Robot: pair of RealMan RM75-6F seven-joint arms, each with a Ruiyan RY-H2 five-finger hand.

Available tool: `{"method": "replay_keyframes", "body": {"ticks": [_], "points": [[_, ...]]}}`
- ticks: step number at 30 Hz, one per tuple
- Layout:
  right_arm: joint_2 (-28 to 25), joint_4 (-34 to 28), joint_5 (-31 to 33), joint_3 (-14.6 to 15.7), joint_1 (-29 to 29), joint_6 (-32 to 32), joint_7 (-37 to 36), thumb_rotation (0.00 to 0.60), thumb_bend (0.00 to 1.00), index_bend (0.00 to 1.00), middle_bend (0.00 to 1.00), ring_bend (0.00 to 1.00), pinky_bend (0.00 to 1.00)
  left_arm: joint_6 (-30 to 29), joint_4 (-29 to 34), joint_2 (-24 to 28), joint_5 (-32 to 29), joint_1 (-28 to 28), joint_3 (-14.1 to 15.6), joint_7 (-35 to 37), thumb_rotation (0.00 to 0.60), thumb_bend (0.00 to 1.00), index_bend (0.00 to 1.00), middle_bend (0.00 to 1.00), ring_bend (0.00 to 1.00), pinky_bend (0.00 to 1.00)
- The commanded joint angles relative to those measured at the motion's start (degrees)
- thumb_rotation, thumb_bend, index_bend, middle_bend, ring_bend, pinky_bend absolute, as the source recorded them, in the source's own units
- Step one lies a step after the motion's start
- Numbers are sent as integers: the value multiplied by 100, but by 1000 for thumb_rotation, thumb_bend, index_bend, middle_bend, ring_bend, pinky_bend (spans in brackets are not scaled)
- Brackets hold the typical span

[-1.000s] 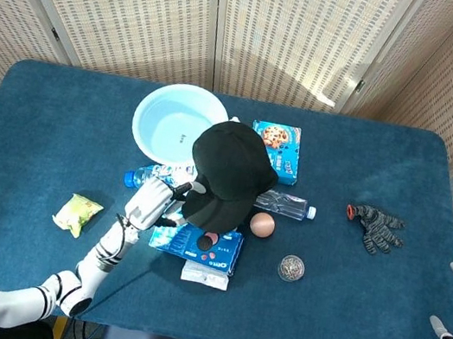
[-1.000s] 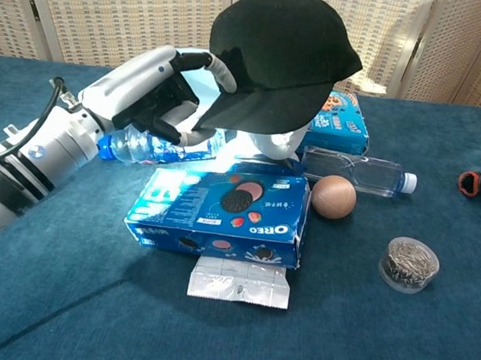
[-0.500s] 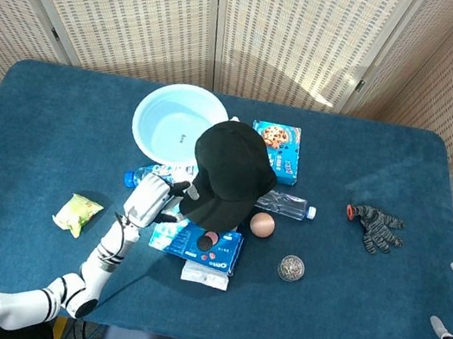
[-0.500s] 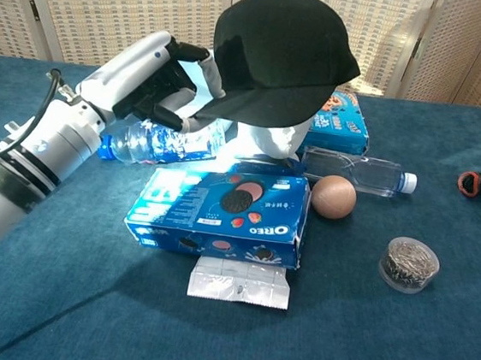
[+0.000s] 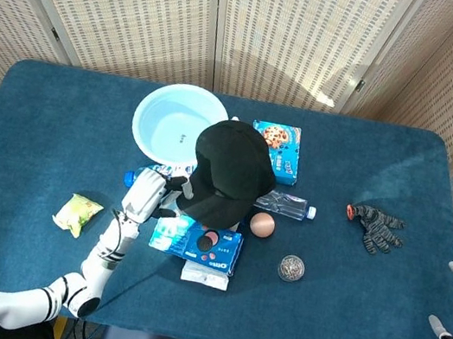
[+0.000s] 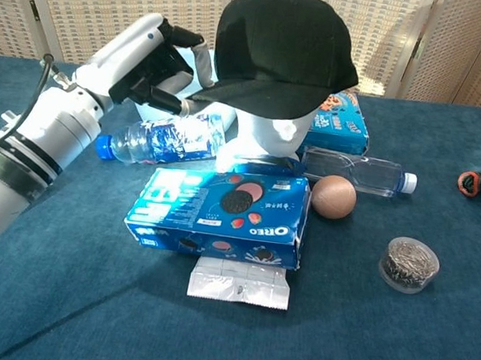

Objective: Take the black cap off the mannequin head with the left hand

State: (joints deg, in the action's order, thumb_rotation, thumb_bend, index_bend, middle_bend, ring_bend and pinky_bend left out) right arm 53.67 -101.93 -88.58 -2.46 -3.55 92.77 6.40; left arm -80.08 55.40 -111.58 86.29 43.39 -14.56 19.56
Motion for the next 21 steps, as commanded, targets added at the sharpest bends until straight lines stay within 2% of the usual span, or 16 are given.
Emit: {"method": "replay_keyframes", "body": {"ticks": [1, 21], "points": [[0, -6, -10, 1, -5, 11, 2, 600, 71, 182, 162, 147, 280, -7, 54, 39, -10, 6, -25, -11, 600, 279, 653, 978, 933, 1000], [-2, -8, -80, -1, -42, 103, -39, 600, 70, 182, 162, 147, 280, 193, 737, 509, -117, 195, -292, -153, 600, 297, 713, 999, 947, 1000]]}}
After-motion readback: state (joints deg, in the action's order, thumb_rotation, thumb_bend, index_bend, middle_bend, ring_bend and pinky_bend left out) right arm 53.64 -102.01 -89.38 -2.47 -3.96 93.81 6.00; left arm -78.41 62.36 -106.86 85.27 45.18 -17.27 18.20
